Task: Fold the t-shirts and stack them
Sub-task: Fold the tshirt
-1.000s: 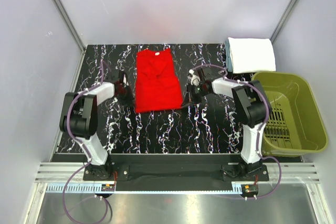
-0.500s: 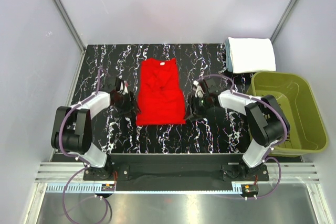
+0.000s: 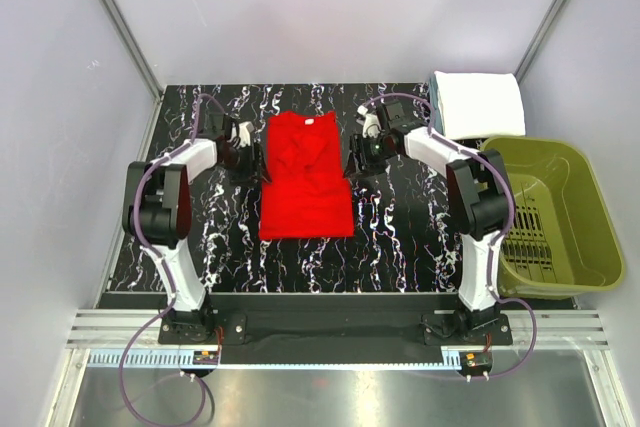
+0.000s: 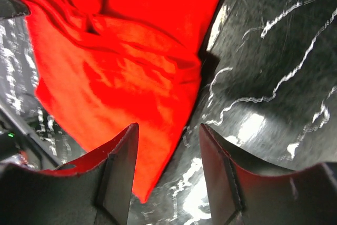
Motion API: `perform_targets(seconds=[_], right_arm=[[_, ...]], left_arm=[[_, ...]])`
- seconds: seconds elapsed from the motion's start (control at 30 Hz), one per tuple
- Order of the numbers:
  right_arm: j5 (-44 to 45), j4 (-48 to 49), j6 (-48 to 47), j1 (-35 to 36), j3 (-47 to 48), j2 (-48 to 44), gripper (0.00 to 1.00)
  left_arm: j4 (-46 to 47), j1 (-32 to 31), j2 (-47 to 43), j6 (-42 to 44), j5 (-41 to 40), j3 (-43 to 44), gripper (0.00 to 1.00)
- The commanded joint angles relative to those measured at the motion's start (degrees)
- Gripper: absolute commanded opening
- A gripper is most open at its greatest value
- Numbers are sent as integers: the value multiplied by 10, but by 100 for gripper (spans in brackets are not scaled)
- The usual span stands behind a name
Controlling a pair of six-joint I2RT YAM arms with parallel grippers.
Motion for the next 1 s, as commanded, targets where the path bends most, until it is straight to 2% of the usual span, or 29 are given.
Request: perform_targets(seconds=[0.0, 0.23, 0.33, 0.37, 0.47, 0.67, 0.77, 0.9, 0.97], right_arm=[[-7, -31, -64, 1, 46, 25, 57], [-25, -37, -83, -8, 83, 86, 57], [-28, -26, -84, -13, 84, 96, 56], [-44, -22, -84, -15, 84, 99, 54], [-72, -6, -78, -23, 84, 107, 51], [-115, 6, -74, -23, 89, 121, 47], [-134, 20, -67, -24, 86, 125, 46], [-155, 30, -57, -24, 92, 132, 37], [-157, 34, -52, -24, 91, 128, 17]], left_arm=[[-24, 3, 25, 49, 31, 34, 62], [-12, 9, 33, 61, 21, 50, 61], [-4, 12, 39, 60, 34, 56, 52], [0, 13, 39, 60, 38, 56, 47], [8, 13, 40, 58, 49, 58, 43], [6, 13, 45, 57, 64, 63, 22], [-2, 13, 49, 56, 64, 70, 0], [-6, 13, 52, 45, 59, 77, 0], [-8, 13, 51, 38, 59, 76, 0]])
